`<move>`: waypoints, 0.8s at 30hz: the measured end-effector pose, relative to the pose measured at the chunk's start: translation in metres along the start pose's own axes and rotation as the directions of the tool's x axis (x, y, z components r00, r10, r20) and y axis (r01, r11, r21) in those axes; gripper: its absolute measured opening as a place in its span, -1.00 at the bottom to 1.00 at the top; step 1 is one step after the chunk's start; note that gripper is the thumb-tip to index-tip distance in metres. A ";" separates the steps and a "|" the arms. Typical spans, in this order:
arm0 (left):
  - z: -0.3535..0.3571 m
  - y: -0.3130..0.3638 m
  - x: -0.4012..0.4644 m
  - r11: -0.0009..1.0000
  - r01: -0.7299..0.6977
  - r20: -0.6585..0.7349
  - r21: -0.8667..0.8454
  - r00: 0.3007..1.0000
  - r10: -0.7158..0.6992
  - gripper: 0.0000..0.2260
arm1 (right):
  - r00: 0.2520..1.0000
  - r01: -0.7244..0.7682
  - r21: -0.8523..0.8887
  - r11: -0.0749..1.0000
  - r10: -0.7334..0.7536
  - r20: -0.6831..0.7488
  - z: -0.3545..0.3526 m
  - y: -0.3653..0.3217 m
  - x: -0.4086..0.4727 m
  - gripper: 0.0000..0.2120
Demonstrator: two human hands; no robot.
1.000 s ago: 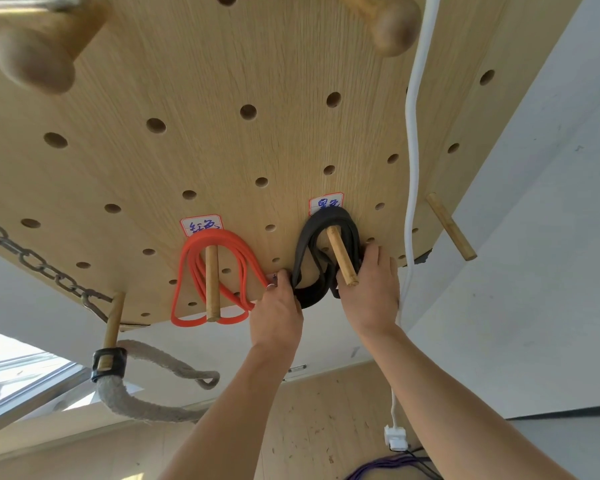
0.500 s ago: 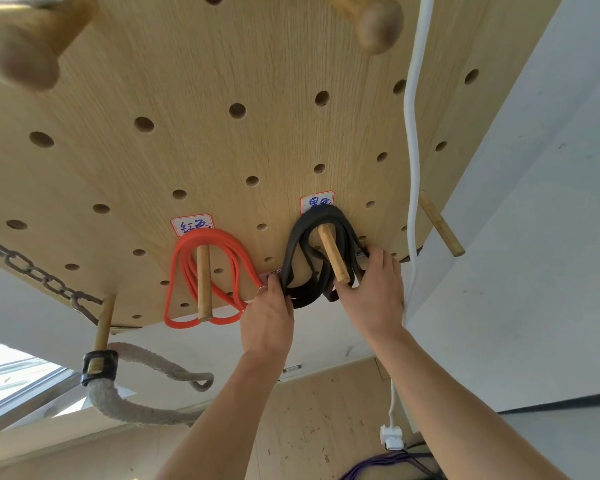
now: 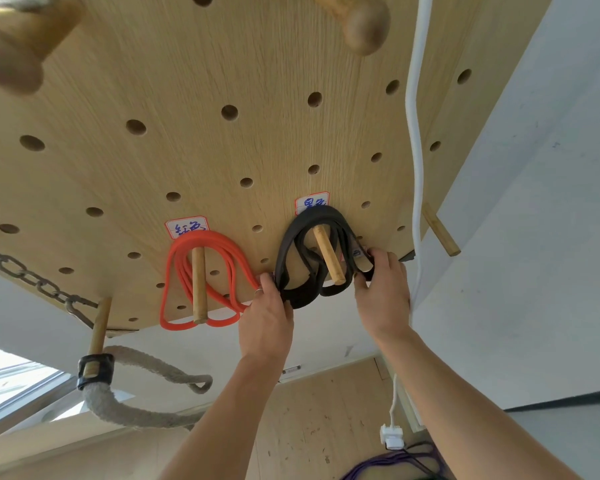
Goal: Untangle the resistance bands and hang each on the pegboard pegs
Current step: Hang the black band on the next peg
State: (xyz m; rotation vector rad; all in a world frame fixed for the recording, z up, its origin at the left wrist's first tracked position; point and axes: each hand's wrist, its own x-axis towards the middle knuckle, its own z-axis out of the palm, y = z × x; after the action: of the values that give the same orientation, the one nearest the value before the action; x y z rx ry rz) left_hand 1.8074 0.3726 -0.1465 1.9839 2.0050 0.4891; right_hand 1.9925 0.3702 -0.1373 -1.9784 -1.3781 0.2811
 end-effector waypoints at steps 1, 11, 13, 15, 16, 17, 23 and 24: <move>0.000 0.000 -0.001 1.000 -0.004 -0.002 0.010 1.000 0.004 -0.65 | 1.000 0.000 -0.008 1.000 0.000 0.001 -0.001 0.001 0.002 -0.71; 0.000 0.001 0.002 1.000 -0.018 -0.004 0.012 1.000 0.018 -0.67 | 0.999 0.018 0.091 0.996 -0.014 -0.046 0.003 0.002 0.000 -0.80; 0.000 0.001 0.001 1.000 -0.018 -0.008 0.002 1.000 0.018 -0.65 | 0.997 0.022 0.114 0.993 -0.013 -0.077 0.003 0.000 0.000 -0.81; 0.000 0.002 0.001 1.000 -0.009 -0.004 0.005 1.000 0.010 -0.64 | 0.994 0.027 0.150 0.988 -0.011 -0.105 0.003 -0.004 0.001 -0.81; 0.000 0.002 0.001 1.000 -0.005 0.001 0.010 1.000 0.005 -0.64 | 0.994 0.030 0.157 0.987 -0.013 -0.106 0.004 -0.006 0.001 -0.81; -0.001 0.002 0.001 1.000 -0.002 0.005 0.014 1.000 0.002 -0.62 | 0.995 0.037 0.148 0.988 -0.023 -0.099 0.005 -0.009 0.002 -0.81; -0.003 0.002 0.000 0.999 -0.003 0.018 0.041 1.000 0.002 -0.59 | 0.996 0.073 0.005 0.997 -0.072 -0.057 0.011 -0.013 0.008 -0.83; -0.003 0.002 0.000 0.999 -0.001 0.022 0.046 1.000 0.000 -0.59 | 0.995 0.075 0.005 0.997 -0.074 -0.059 0.012 -0.013 0.008 -0.83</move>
State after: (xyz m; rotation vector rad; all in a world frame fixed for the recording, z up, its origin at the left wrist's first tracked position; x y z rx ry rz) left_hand 1.8081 0.3726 -0.1433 2.0078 2.0199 0.4226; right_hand 1.9802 0.3851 -0.1355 -1.9095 -1.4082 0.1919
